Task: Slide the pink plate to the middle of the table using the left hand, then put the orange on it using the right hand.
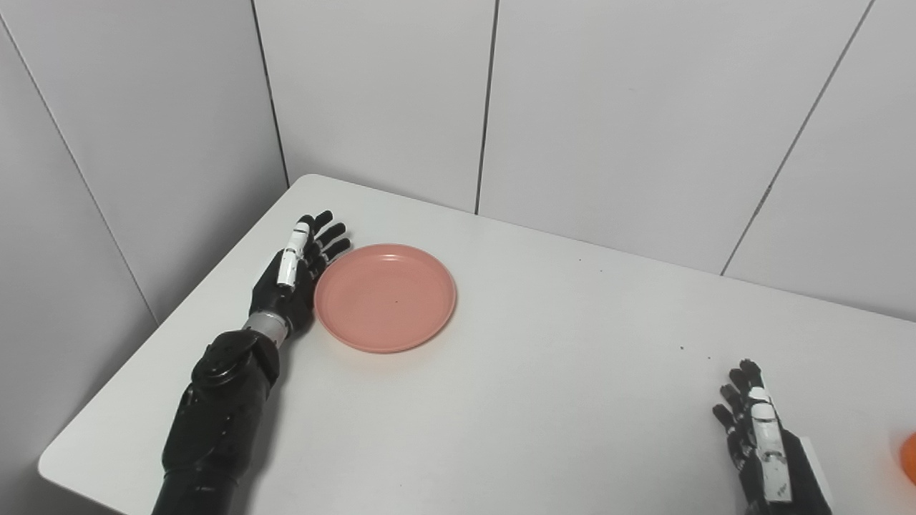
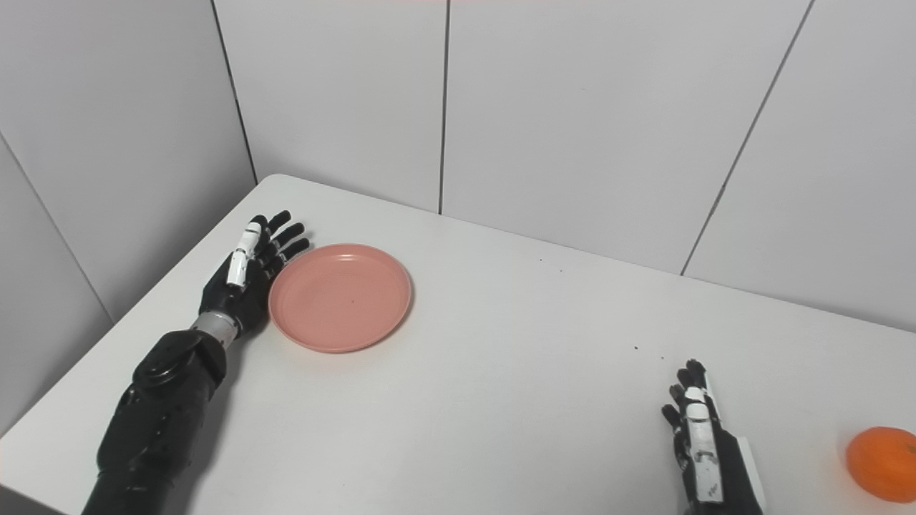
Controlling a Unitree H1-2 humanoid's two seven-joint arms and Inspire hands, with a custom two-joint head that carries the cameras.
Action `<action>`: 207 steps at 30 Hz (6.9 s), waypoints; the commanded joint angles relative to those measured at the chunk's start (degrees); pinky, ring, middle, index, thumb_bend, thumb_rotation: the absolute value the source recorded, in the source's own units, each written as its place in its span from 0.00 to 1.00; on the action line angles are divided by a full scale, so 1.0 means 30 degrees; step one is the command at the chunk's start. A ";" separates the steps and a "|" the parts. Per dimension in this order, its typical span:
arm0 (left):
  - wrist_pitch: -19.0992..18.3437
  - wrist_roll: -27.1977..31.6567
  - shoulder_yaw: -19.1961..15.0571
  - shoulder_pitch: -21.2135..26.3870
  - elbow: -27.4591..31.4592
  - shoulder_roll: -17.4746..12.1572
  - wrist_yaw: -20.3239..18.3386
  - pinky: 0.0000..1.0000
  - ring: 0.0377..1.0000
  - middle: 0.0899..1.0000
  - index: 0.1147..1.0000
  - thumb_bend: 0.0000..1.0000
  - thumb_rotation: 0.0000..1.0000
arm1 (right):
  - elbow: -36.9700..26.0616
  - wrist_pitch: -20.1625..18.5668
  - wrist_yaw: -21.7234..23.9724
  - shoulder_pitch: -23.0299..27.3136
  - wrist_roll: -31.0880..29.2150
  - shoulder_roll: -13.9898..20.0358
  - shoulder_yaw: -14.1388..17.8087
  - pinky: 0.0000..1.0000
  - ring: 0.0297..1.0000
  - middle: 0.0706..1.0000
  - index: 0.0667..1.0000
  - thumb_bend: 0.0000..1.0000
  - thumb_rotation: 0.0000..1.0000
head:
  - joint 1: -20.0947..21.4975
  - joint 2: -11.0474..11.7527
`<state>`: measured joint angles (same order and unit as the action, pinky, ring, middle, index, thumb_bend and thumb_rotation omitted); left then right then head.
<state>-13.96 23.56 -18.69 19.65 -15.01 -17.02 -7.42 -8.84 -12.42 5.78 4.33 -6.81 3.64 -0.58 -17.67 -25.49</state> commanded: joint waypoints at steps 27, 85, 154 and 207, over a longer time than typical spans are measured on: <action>-0.1759 -0.0327 0.2127 0.1180 0.0502 0.1806 0.0226 0.90 0.89 0.89 0.87 0.36 1.00 | -0.0336 0.0661 -0.0036 0.0303 0.0775 0.0017 -0.0217 1.00 1.00 1.00 1.00 0.20 1.00 | 0.0713 -0.0706; -0.4310 -0.0300 0.6106 -0.1099 0.5271 0.6464 0.0750 0.95 0.95 0.95 0.93 0.38 1.00 | -0.2221 -0.1798 -0.1467 0.0674 0.2441 -0.1994 -0.1215 1.00 0.99 1.00 0.99 0.24 1.00 | 0.6822 -0.3873; -0.1945 0.1493 0.3315 -0.0869 0.1546 0.4025 -0.2286 1.00 1.00 1.00 1.00 0.34 1.00 | -0.7377 -0.4112 -0.2070 0.2223 1.8174 0.3348 0.1557 0.79 0.89 0.94 0.93 0.93 0.45 | 1.9103 -0.1048; -0.4064 0.1895 0.3128 -0.0960 0.3501 0.3992 -0.1373 1.00 1.00 1.00 1.00 0.30 1.00 | -0.0474 -0.4812 -0.0696 0.3326 1.6909 0.3714 0.4331 0.74 0.87 0.93 0.94 1.00 0.39 | 1.9401 -0.1703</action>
<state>-24.11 29.14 -9.28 17.21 -4.91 -4.60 -12.16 -9.86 -27.16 5.45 12.06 44.18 13.59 12.02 40.52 -30.50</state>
